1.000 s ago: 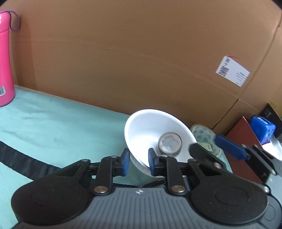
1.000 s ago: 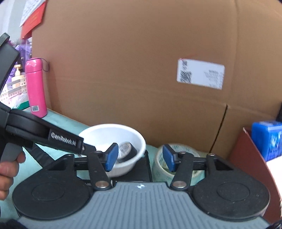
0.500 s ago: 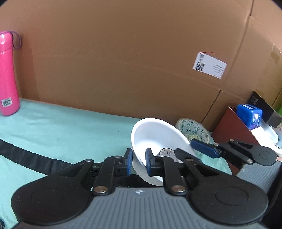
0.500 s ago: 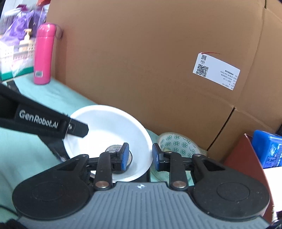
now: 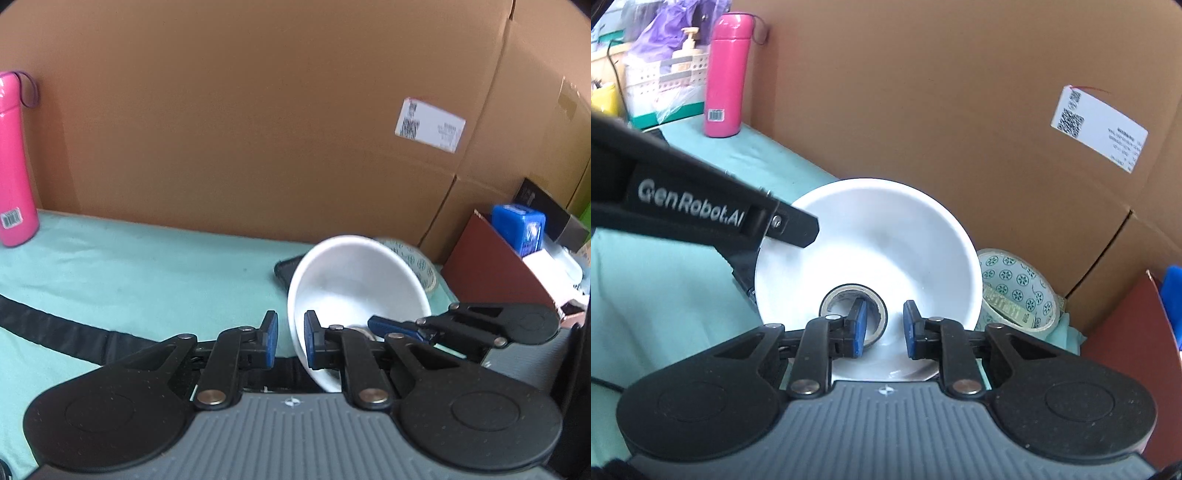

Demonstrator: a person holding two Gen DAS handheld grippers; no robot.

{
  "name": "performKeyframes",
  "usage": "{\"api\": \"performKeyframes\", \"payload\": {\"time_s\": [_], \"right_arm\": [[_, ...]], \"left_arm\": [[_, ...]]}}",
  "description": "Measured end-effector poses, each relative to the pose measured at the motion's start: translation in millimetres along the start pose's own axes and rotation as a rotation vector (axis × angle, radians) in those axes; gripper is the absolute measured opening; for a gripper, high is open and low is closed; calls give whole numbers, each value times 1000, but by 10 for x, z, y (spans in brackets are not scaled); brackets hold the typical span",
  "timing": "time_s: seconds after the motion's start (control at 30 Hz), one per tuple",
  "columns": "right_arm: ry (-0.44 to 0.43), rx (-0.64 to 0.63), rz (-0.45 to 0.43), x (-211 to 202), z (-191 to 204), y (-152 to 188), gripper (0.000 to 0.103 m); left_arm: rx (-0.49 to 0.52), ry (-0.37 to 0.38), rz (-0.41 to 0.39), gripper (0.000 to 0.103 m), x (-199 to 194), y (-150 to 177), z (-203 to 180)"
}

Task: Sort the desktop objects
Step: 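Lift the white bowl with the left gripper and carry it to the brown box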

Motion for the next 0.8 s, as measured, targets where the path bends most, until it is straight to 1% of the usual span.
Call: {"api": "performKeyframes", "payload": {"time_s": [0.03,0.07,0.13,0.17,0.2,0.3,0.37,0.53,0.63,0.73,0.8], "right_arm": [[-2,4,-1,-2,0,10,9],[-8,13,-2,-5,-1,22,6],[-7,23,-11,-25,-6,37,5],[-10,33,-21,-44,-6,37,5],[-8,40,-31,-56,-10,31,4],[12,65,-75,-160,-61,11,3],[23,79,-111,-269,-82,8,3],[57,99,-197,-691,-112,37,3],[75,120,-215,-854,-177,106,3],[102,150,-232,-1027,-230,203,3],[120,174,-252,-1131,-257,265,3]], "left_arm": [[1,0,5,14,18,17,-5],[3,1,10,15,45,34,-16],[2,12,37,15,92,77,-25],[0,23,49,10,104,97,-31],[-3,27,53,8,103,110,-33],[-7,19,44,4,66,110,-34],[-23,33,43,2,27,98,-39],[-25,47,47,1,-30,92,-90],[-56,54,80,1,-33,114,-103],[-56,65,78,1,-118,96,-169],[-57,86,76,1,-191,63,-241]]}}
Point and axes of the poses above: each gripper's, at about its wrist camera, not at the fingertips, and x roughly the way its jaws point, z to its left, y to its underside, the point moved 10 cm from there along x, roughly the way its jaws point, and after that the axes turned 14 degrees about -y, right-handed, at the moved point
